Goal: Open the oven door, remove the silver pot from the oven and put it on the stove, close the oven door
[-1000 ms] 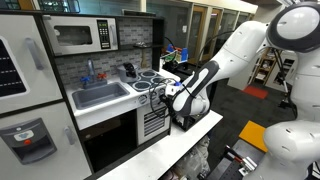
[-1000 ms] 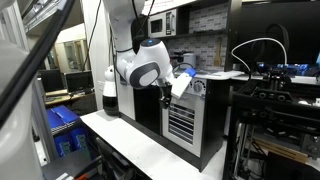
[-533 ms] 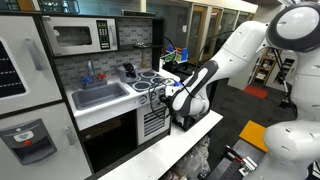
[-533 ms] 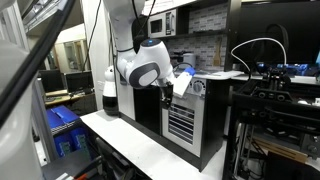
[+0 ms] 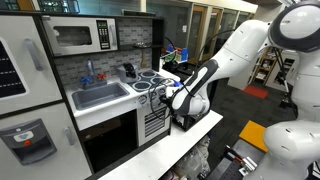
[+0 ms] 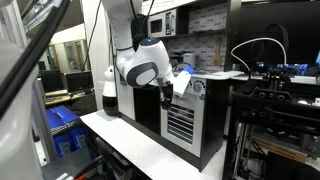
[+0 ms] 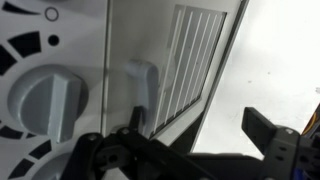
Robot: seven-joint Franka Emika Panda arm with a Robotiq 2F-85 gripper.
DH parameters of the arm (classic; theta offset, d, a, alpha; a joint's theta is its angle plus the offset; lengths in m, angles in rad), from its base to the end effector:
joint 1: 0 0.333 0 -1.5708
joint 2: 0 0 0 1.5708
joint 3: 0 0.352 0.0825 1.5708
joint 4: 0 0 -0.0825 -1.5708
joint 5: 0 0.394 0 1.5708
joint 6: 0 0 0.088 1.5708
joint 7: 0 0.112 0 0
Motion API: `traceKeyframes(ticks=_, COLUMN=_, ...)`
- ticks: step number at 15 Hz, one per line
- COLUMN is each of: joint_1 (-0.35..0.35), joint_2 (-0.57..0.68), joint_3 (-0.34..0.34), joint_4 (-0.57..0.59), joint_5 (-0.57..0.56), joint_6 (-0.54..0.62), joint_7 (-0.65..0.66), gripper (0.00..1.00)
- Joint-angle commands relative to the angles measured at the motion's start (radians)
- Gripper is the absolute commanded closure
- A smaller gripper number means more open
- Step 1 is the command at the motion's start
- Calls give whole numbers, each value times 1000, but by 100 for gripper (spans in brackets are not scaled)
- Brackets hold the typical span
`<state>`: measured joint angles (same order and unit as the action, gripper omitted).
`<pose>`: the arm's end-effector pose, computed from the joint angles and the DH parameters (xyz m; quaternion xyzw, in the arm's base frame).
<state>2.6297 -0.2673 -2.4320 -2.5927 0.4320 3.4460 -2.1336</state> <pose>0.4896 0.0494 0.2704 0.5910 0.7474 0.2329 0.1945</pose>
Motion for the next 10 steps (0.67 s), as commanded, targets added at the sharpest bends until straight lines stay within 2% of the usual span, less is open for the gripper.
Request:
traceKeyframes(ticks=1, joint_1=-1, joint_2=68, joint_3=23, joint_4=-65, joint_5=53, joint_6=-81, joint_7=-57, gripper=0)
traceKeyframes(ticks=10, joint_1=-2, joint_2=187, joint_3=46, joint_4=-149, joint_5=31, joint_6=-191, joint_7=-38, gripper=0)
